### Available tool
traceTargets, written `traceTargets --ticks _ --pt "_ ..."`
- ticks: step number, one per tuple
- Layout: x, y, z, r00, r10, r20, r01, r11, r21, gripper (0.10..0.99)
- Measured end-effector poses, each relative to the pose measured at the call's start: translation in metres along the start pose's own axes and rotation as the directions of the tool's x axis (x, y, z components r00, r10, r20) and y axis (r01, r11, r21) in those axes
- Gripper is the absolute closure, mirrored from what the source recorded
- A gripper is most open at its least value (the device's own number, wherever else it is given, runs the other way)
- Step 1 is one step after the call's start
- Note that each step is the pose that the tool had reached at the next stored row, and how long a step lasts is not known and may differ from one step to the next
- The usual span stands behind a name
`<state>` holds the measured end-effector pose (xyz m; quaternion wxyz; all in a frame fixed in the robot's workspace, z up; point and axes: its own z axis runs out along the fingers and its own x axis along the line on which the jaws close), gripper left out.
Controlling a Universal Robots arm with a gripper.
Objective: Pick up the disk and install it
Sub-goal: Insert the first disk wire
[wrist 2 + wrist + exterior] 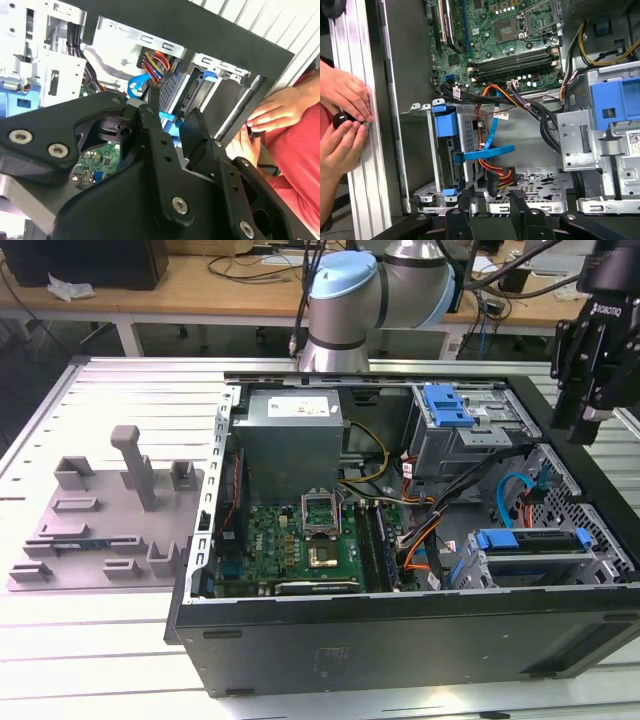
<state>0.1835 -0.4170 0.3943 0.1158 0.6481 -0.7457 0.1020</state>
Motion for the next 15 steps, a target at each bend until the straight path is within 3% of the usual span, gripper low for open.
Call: traceTargets --ticks 10,11,12,15 --pt "-0.0057 -0.0016 0.0218 1.0 0.005 0.0013 -0.005 1.0 -0.002 0.647" --pt "-0.0063 -0.0019 0.0234 1.0 0.006 0.0013 -0.006 1.0 -0.002 0.663" --pt "-0.0068 -0.0022 0.0251 1.0 0.006 0.0012 -0.006 1.0 -0.002 0.733" --pt "-0.0092 -0.0023 0.0323 1.0 0.006 0.0013 -0.006 1.0 -0.002 0.733"
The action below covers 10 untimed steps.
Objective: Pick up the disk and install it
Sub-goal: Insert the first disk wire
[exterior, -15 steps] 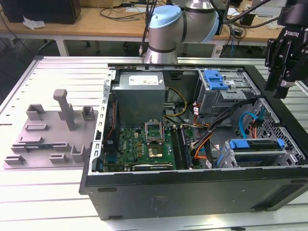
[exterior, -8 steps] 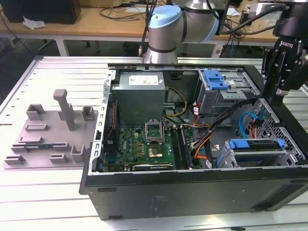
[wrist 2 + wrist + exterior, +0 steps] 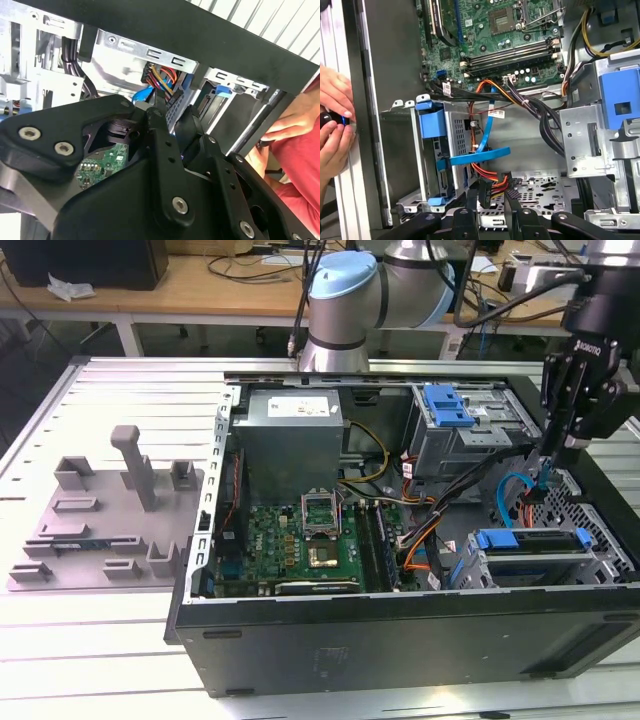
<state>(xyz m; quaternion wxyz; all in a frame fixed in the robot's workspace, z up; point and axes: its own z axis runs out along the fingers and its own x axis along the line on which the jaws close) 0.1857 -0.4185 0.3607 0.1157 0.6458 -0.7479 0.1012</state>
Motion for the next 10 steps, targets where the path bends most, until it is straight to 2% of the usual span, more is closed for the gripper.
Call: traceTargets --ticks 2,3,4,7,8,10 --pt "-0.0011 0.0 0.0034 1.0 0.0 -0.0007 0.0 1.0 0.0 0.733" --pt "-0.0012 0.0 0.0036 1.0 0.0 -0.0044 0.0 1.0 0.0 0.733" --pt "-0.0013 0.0 0.0037 0.9999 0.0 -0.0111 0.0 1.0 -0.001 0.733" --pt "-0.0012 -0.0001 0.0038 0.9986 0.0 -0.0535 0.0 1.0 -0.004 0.733" --pt "-0.0014 0.0 0.0047 0.9983 0.001 -0.0589 -0.001 1.0 -0.004 0.733" --pt "-0.002 0.0 0.0061 0.9982 0.001 -0.0594 -0.001 1.0 -0.004 0.733"
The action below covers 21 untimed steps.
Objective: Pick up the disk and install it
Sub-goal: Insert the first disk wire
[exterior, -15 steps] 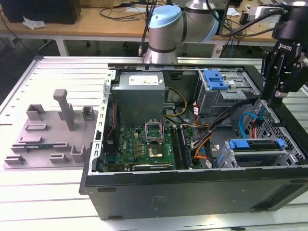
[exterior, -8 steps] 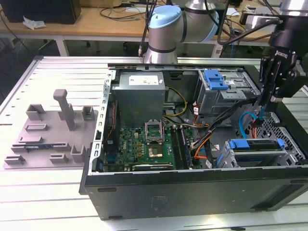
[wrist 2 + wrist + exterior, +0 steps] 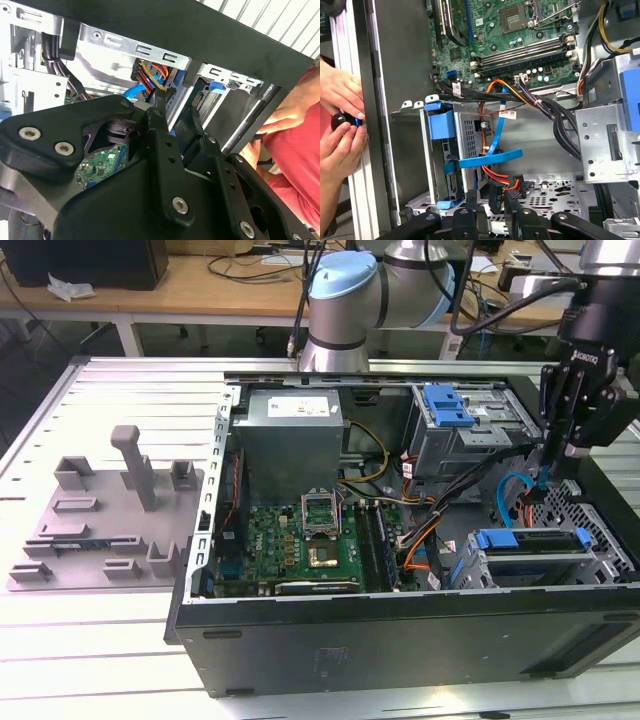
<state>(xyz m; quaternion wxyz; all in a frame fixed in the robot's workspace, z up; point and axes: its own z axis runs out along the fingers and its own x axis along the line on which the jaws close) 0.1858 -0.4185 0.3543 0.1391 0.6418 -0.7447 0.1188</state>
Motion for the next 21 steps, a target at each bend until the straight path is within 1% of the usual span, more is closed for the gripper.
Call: traceTargets --ticks 7,15,16,18,20,21 --pt "-0.0017 -0.0003 0.0053 1.0 0.001 -0.0005 -0.001 1.0 0.0 0.733" --pt "-0.0015 -0.0007 0.0086 0.9999 0.014 -0.0015 -0.014 0.9999 -0.005 0.733" --pt "-0.0017 -0.0009 0.0091 0.9999 0.014 -0.0034 -0.014 0.9999 -0.005 0.733" --pt "-0.002 -0.0013 0.0095 0.9998 0.015 -0.011 -0.015 0.9999 -0.004 0.733" --pt "-0.0025 -0.0017 0.0098 0.9993 0.017 -0.032 -0.017 0.9999 -0.002 0.733" --pt "-0.0029 -0.0017 0.0101 0.9991 0.018 -0.0378 -0.018 0.9998 -0.001 0.733"
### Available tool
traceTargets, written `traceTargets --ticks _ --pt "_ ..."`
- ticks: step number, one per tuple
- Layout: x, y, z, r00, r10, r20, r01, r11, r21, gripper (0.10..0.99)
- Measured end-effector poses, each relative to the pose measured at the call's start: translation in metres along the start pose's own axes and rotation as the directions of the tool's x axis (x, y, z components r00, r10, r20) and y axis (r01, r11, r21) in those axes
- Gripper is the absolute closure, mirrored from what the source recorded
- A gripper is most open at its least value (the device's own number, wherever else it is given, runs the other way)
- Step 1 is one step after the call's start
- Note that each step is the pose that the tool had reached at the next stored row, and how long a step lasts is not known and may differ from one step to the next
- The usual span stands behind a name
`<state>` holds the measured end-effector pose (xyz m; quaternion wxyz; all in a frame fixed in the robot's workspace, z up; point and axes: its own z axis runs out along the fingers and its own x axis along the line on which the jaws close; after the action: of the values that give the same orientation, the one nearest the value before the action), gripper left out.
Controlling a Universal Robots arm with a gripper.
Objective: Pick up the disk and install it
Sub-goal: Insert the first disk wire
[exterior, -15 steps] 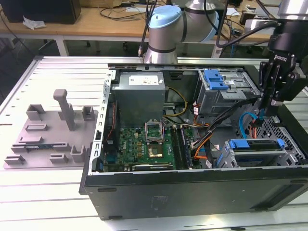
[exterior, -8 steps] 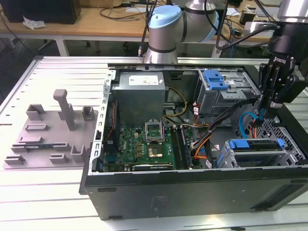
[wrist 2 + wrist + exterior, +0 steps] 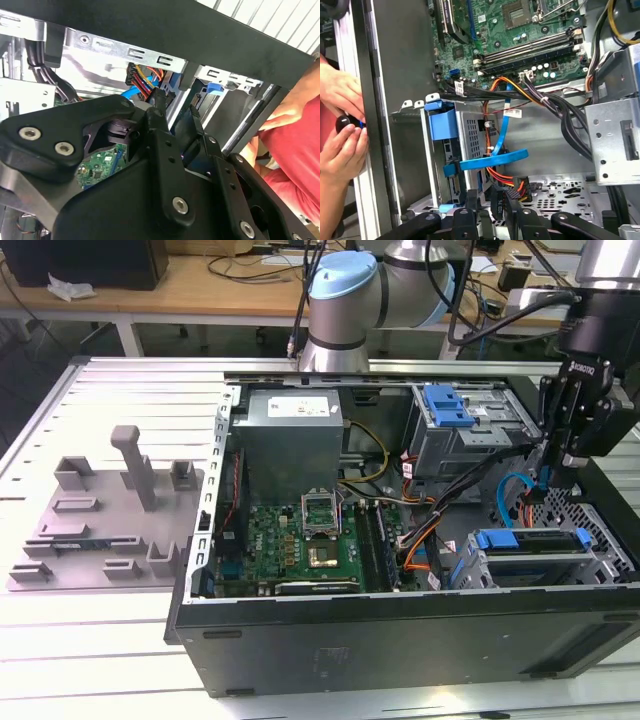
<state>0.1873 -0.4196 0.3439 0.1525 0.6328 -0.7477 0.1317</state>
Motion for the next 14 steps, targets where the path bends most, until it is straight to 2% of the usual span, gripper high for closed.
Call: traceTargets --ticks 7,8,9,10,14 --pt "-0.002 0.0001 0.0015 1.0 0.002 -0.0011 -0.002 1.0 -0.001 0.733" --pt "-0.0024 0.0002 0.0017 1.0 0.002 -0.0012 -0.002 1.0 -0.001 0.749" --pt "-0.0031 0.0002 0.002 1.0 0.003 -0.0013 -0.003 1.0 -0.001 0.882" --pt "-0.0035 0.0003 0.0023 1.0 0.004 -0.0015 -0.004 1.0 -0.001 0.918" --pt "-0.0036 0.0003 0.0026 1.0 0.004 -0.0014 -0.004 1.0 -0.002 0.918"
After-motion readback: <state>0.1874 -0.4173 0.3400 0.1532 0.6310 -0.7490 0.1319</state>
